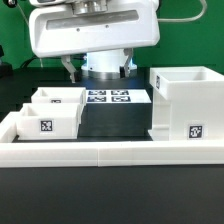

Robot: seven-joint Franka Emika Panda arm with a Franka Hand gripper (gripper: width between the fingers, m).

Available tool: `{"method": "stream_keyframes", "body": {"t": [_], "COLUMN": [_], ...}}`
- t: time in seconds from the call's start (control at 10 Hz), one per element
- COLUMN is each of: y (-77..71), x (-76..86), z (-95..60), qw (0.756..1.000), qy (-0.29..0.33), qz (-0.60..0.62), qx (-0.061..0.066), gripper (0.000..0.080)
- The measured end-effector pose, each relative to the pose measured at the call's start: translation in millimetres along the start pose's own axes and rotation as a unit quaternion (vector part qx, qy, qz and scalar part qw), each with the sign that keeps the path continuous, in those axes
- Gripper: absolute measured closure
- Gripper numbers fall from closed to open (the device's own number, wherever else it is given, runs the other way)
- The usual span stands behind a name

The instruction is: Assemble drawer

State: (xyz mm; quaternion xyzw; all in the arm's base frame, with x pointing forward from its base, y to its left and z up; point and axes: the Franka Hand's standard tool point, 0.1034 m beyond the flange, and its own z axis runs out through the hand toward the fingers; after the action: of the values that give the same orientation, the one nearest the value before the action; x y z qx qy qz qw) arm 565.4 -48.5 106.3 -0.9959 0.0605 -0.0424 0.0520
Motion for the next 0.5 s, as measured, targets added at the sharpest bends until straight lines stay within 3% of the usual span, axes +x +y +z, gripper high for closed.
{"method": "stream_keyframes", "body": {"t": [0.3, 0.5], "y": [6.5, 23.7], "x": [-4.7, -24.2], "z": [1.8, 13.0], "qw": [1.0, 0.999], "qy": [-0.011, -0.025], "qz": [0.009, 0.02], "qx": [0.002, -0.004], "gripper": [0.015, 0.015]}}
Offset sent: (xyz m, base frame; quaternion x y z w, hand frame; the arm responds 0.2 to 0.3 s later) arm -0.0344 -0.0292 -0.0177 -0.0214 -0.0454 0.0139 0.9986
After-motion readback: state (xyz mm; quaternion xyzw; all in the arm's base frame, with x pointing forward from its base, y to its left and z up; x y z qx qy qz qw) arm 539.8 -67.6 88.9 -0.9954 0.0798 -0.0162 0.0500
